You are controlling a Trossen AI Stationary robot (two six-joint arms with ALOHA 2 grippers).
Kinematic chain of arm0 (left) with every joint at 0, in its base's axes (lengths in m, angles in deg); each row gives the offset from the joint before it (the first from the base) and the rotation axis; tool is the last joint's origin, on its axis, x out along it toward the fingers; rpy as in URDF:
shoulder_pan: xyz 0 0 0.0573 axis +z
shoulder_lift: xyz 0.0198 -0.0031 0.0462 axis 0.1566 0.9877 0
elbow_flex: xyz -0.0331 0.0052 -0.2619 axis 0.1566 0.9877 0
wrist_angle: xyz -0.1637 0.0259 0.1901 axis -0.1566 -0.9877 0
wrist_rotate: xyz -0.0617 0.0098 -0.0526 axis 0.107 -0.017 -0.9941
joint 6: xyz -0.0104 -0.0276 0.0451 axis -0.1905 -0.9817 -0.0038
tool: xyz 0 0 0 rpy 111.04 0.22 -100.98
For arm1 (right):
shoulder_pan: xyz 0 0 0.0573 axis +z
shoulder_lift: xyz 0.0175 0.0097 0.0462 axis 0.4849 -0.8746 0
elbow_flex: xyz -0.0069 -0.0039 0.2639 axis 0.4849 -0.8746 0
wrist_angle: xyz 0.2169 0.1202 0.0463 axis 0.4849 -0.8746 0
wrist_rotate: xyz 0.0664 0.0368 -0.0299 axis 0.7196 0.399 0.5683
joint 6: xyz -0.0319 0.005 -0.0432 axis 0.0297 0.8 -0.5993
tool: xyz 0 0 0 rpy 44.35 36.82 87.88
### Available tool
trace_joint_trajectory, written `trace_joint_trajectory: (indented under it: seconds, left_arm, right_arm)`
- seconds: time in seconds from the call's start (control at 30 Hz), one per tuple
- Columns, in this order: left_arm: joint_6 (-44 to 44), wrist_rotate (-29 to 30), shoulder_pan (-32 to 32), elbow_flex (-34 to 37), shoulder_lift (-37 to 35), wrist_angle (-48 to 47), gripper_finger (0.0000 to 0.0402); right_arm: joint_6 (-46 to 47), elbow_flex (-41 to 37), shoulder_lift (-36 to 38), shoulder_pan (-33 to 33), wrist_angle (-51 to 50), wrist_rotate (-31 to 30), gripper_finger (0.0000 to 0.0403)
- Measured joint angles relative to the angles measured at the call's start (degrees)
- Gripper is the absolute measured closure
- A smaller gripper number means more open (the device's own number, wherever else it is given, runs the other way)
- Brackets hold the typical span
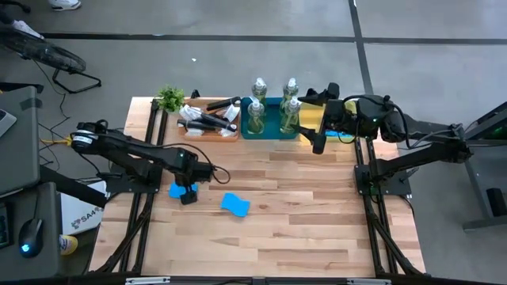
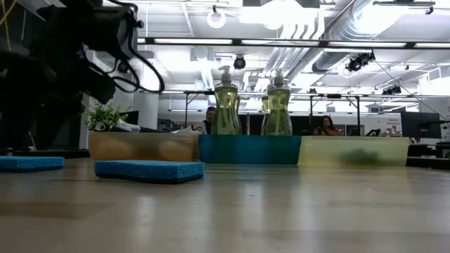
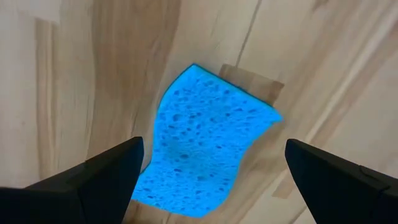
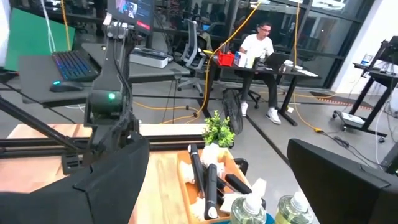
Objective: Pick & Place Kitchen Sink Supplies
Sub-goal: Put the blue sponge into the yellow bin
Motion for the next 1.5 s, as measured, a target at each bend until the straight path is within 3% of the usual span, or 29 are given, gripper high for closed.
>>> trace_joint_trajectory:
  seconds: [0.43, 0.57, 0.83, 1.17, 1.3, 1.5]
  left_arm:
    - [-0.19, 2.82, 0.09, -0.09, 9.36, 2.87, 0.0029]
    - [-0.16, 1.9, 0.09, -0.31, 11.31, 3.24, 0.008]
    - [-3.07, -0.37, 0.18, -0.31, 11.85, 3.89, 0.022]
    - [-4.42, -2.3, 0.15, -5.94, 12.17, 4.87, 0.0367]
    - [-3.43, -0.75, 0.18, -11.38, 12.15, 4.8, 0.0393]
    - [-1.61, 7.56, 0.18, -23.55, 12.15, 5.01, 0.0372]
  right_arm:
    - [0.18, 0.0, -0.02, 1.2, -0.06, 1.57, 0.0027]
    - [0.13, 0.0, -0.02, 2.03, -0.48, 1.56, 0.0027]
    - [0.56, 0.0, -0.02, 2.95, -3.2, 1.1, 0.0027]
    - [14.21, 0.0, 1.07, 2.93, -17.57, 1.21, 0.0027]
    - [19.34, -0.02, 0.5, 2.93, -24.63, 1.41, 0.0027]
    - [23.56, -0.02, -0.16, 2.93, -26.32, 2.38, 0.0027]
